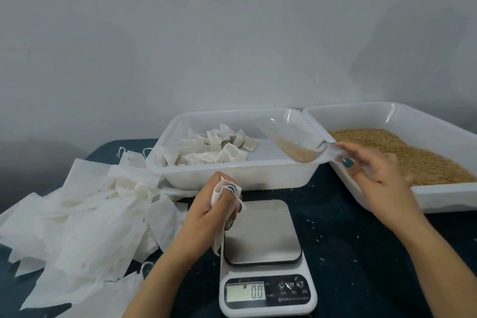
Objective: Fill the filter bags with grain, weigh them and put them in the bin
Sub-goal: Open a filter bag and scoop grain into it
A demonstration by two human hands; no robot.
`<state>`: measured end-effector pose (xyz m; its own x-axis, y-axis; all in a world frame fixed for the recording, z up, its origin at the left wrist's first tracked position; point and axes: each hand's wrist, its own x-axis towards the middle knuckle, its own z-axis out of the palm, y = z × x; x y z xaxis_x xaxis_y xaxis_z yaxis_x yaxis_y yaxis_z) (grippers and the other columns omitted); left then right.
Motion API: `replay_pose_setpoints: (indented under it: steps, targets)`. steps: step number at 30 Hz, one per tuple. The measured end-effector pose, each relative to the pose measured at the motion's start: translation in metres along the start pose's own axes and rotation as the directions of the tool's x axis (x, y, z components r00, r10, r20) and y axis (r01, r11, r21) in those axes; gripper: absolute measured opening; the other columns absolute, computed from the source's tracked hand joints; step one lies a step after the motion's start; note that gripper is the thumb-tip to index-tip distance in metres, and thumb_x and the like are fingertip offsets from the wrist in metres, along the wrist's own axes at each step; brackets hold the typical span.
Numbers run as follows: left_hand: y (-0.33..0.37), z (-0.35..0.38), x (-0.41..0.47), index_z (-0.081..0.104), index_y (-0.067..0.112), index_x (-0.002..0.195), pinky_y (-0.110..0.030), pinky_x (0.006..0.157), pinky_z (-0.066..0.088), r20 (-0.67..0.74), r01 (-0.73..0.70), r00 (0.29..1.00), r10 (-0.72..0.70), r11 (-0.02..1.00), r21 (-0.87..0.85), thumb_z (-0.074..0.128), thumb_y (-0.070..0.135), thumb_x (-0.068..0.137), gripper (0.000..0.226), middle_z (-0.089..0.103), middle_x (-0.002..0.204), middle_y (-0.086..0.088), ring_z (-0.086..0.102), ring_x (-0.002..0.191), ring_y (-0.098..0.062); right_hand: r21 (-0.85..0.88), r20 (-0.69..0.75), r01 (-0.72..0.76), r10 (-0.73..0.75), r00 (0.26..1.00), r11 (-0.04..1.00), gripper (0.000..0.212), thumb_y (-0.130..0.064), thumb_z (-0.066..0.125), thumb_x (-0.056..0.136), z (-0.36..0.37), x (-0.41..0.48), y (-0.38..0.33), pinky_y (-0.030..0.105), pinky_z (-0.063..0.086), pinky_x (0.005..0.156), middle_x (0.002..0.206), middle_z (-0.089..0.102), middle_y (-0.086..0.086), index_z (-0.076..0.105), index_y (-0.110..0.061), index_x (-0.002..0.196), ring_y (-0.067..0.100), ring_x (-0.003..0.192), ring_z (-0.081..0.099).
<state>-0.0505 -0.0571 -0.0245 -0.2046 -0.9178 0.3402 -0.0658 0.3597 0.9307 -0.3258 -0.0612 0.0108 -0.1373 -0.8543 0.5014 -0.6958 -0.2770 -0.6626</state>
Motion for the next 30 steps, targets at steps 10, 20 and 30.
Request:
replay_pose_setpoints:
  steps: [10, 20, 30]
  targets:
    - [-0.010, -0.019, 0.014, 0.060, 0.018, 0.091, -0.024, 0.100, 0.036, -0.012, -0.096, 0.994, 0.113, 0.895, 0.436, 0.044, 0.030, 0.098, 0.020, 0.043, 0.107, 0.009, 0.042, 0.112, -0.012, -0.396, -0.247, -0.327, 0.243, 0.938, 0.858, 0.029, -0.022, 0.051, 0.100, -0.028, 0.039, 0.048, 0.028, 0.032, 0.052, 0.084, 0.059, 0.003, 0.065, -0.020, 0.126, 0.022, 0.065, 0.048]
    - [-0.012, -0.013, 0.024, 0.069, 0.030, 0.087, -0.020, 0.072, 0.050, -0.105, -0.081, 0.988, 0.115, 0.956, 0.282, 0.060, 0.023, 0.095, 0.014, 0.067, 0.093, 0.003, 0.062, 0.086, -0.014, -0.759, 0.107, -0.311, 0.581, 0.807, 0.572, 0.014, -0.013, 0.049, 0.096, -0.021, 0.071, 0.066, 0.036, 0.050, 0.076, 0.081, 0.057, 0.007, 0.054, -0.009, 0.084, 0.024, 0.077, 0.056]
    - [-0.006, 0.001, 0.026, 0.071, 0.010, 0.091, -0.016, 0.065, 0.053, -0.095, -0.048, 0.994, 0.052, 0.998, 0.046, 0.059, 0.020, 0.094, 0.016, 0.071, 0.090, -0.007, 0.063, 0.077, -0.005, -0.298, 0.089, 0.152, -0.131, 0.987, 0.942, 0.028, -0.025, 0.051, 0.097, 0.021, 0.037, 0.003, 0.038, 0.043, 0.092, 0.116, 0.062, 0.000, 0.065, -0.025, 0.122, 0.022, 0.111, 0.051]
